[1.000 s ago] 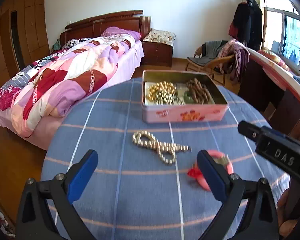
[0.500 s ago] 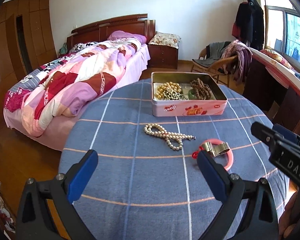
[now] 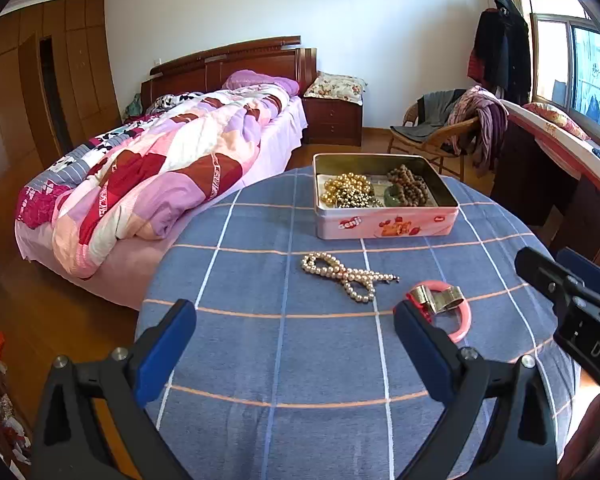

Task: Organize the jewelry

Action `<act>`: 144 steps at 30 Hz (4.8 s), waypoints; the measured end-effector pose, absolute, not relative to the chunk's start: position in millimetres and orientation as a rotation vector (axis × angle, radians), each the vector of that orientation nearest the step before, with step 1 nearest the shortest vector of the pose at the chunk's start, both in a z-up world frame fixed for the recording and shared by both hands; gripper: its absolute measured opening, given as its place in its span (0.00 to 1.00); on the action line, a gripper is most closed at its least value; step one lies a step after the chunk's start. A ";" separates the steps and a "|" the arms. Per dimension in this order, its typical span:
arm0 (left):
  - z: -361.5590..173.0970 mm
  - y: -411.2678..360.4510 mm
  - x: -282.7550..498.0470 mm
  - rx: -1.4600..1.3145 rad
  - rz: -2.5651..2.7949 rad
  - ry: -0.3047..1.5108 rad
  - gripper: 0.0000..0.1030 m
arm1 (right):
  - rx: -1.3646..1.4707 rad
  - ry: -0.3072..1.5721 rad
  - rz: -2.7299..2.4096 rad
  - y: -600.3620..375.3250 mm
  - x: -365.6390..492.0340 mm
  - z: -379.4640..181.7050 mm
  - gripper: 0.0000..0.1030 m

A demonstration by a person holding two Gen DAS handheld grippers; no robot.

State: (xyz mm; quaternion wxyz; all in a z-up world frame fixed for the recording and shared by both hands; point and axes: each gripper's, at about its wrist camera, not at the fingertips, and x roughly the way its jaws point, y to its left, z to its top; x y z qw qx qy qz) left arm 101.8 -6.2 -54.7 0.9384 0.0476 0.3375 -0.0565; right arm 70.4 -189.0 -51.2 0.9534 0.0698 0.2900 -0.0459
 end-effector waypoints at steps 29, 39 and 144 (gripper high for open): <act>-79.8 1.2 111.7 0.115 -0.106 0.761 0.98 | 0.120 0.619 -0.088 -195.8 73.1 -68.0 0.64; -84.7 -0.7 117.2 0.124 -0.101 0.780 0.98 | 0.132 0.641 -0.085 -198.9 79.4 -77.8 0.64; -110.7 -3.4 139.9 -0.060 -0.429 0.886 0.13 | 0.406 0.691 0.147 -222.2 122.0 -76.6 0.12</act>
